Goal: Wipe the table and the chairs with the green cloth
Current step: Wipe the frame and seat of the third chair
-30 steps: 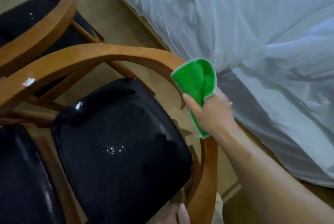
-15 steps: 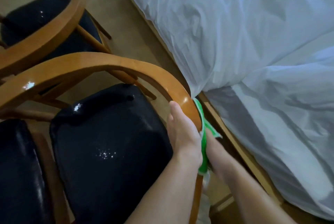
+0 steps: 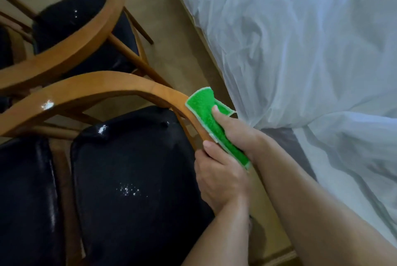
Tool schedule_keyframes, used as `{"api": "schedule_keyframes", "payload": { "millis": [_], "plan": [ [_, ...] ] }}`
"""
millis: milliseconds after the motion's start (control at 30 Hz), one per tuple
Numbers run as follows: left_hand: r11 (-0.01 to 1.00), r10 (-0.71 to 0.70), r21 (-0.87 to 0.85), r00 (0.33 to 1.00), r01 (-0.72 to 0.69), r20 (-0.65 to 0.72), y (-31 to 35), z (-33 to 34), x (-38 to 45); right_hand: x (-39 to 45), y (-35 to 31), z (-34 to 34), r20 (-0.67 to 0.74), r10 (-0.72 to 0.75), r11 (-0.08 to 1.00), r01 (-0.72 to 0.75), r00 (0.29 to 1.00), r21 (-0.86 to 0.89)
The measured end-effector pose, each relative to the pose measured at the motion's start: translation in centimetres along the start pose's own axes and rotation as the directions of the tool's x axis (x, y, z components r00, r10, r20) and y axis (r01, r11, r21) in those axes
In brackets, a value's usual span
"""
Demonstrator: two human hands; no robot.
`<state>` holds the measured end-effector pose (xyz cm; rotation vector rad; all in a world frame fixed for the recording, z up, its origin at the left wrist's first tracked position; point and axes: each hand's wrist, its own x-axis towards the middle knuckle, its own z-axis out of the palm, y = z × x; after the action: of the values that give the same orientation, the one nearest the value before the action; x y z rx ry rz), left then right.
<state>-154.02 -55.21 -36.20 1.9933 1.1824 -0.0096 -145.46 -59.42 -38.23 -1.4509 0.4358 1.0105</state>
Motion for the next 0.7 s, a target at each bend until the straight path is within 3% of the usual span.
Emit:
{"api": "schedule_keyframes", "payload": {
  "millis": [133,233,333,433,533,700],
  "plan": [
    [1.000,0.000,0.026,1.000,0.000,-0.010,0.2,0.1,0.0,0.5,-2.5,1.0,0.033,-0.113,0.993,0.112,0.993,0.039],
    [0.999,0.014,0.038,0.999,-0.012,-0.039,0.3,0.1,-0.3,-0.3,-1.5,0.9,-0.063,-0.049,0.997,0.052,0.997,0.053],
    [0.998,0.038,0.060,0.999,-0.036,-0.034,0.4,-0.2,-0.5,-3.0,0.6,0.3,-0.111,0.040,0.995,-0.050,0.993,-0.083],
    [0.996,0.072,0.052,0.997,-0.071,-0.015,0.4,-0.5,-0.8,-6.0,1.8,-0.3,-0.033,0.098,0.975,-0.103,0.995,-0.198],
    [0.997,0.049,0.056,0.998,-0.051,0.044,0.1,-0.5,-0.6,-7.3,0.8,0.1,-0.079,-0.013,0.949,-0.013,0.997,-0.314],
    [0.998,-0.048,0.048,0.987,0.041,0.152,-0.2,-0.7,-0.1,-5.1,-2.3,1.4,-0.043,-0.129,0.713,0.063,0.991,-0.698]
  ]
}}
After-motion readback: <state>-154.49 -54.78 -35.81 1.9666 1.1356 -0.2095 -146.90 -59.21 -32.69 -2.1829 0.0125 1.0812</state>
